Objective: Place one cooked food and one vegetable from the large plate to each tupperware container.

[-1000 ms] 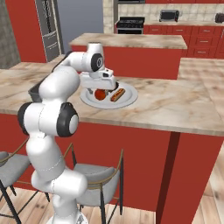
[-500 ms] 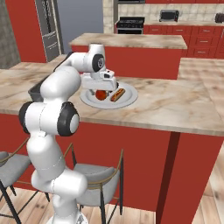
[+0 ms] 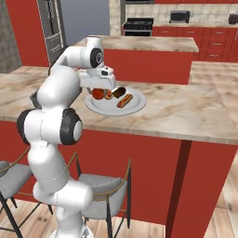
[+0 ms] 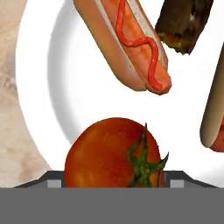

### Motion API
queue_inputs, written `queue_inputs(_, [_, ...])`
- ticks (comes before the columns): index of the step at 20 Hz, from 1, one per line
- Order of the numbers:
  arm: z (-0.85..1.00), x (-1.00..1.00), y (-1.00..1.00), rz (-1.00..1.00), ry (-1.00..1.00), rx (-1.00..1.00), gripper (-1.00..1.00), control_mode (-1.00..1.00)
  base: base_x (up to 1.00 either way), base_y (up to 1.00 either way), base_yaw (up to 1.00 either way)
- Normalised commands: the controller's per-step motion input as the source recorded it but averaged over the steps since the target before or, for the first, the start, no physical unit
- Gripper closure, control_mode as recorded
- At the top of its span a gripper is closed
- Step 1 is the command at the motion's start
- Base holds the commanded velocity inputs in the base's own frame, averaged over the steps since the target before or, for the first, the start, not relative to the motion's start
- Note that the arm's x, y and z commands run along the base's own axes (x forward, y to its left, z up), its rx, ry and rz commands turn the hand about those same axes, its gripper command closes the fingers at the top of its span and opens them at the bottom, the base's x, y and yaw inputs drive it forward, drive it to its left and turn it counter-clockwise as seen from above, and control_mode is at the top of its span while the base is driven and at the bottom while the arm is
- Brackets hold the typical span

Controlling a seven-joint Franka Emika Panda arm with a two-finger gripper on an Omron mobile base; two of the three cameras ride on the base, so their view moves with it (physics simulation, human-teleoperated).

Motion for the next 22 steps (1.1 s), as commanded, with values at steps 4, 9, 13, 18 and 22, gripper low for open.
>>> queue_inputs(4, [0.92,0.0,1.0,0.2,-0.1,0.14,1.0,-1.0,0.0,0.0,0.0])
queue_inputs(9, [0.29,0.13,1.0,0.48,-0.25,0.22,1.0,-1.0,0.0,0.0,0.0])
queue_inputs(13, [0.08,0.0,1.0,0.5,-0.06,0.13,1.0,-1.0,0.0,0.0,0.0])
queue_inputs(18, [-0.1,0.0,0.8,0.34,0.01,-0.01,1.0,-1.0,0.0,0.0,0.0])
queue_inputs(22, [-0.05,0.15,0.27,0.06,0.0,-0.09,1.0,-1.0,0.0,0.0,0.0])
